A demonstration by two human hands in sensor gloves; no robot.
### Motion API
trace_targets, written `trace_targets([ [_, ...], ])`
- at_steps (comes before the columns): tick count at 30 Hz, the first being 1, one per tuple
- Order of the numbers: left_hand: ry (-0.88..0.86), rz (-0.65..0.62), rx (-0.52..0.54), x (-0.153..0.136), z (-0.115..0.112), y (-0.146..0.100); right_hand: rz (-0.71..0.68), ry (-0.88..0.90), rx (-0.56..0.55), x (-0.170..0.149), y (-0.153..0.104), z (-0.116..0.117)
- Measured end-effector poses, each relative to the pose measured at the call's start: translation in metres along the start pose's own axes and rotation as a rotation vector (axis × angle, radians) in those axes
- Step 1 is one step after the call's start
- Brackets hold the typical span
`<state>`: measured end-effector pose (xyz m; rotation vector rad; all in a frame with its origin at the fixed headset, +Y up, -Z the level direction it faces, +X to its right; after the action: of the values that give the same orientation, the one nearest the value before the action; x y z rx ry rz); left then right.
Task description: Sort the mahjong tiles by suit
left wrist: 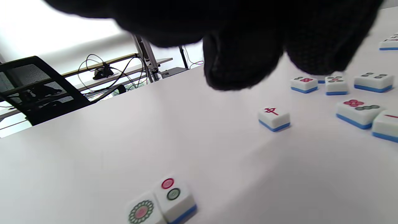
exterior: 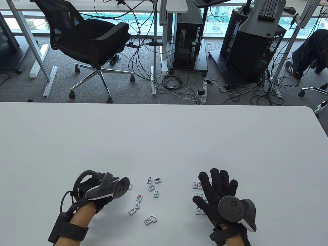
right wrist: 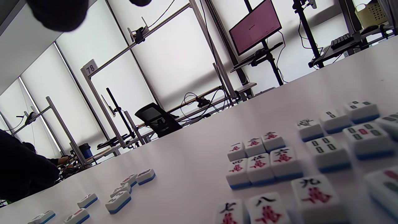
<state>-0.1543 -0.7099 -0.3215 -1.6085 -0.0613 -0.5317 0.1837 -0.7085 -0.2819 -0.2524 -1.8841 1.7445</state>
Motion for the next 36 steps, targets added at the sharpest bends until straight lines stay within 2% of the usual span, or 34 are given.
trace_targets([
  [8,0.032,-0.231,0.058,0.082,0.019,-0.008,-0.007,0.009,-0.004,0.000,0.000,0.000],
  [15,0.052,-0.347,0.005,0.127,0.007,-0.006,-0.014,0.015,-0.005,0.001,-0.001,0.000],
  [29,0.155,-0.256,-0.091,0.154,-0.018,0.009,-0.016,0.016,-0.003,0.001,-0.001,0.001],
  [36,0.046,-0.226,-0.131,0.152,-0.019,0.015,-0.015,0.018,-0.004,0.001,-0.001,0.001],
])
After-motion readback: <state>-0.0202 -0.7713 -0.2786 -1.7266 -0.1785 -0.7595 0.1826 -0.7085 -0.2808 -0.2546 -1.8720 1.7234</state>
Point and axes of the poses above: the tracker on the back of each hand, its own x axis roughly to the thumb side, its own y axis roughly from the wrist to the fingertips, z = x × y, the point moved 4 cm from there along y, roughly from the wrist to the fingertips, and after that the axes turned 3 degrees about z, right-handed, at the moved point
